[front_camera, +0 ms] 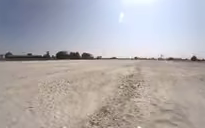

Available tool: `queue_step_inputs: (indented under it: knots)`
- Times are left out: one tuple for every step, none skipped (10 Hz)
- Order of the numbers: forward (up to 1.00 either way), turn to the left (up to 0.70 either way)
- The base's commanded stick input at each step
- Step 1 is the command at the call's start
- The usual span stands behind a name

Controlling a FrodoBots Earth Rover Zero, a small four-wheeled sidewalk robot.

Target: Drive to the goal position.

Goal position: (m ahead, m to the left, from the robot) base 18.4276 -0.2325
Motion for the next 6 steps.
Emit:
queue_step_inputs:
  knots:
    - [0.70,0.00]
    - [0.70,0.00]
    - [0.70,0.00]
    - [0.70,0.00]
    - [0.70,0.00]
    - [0.70,0.00]
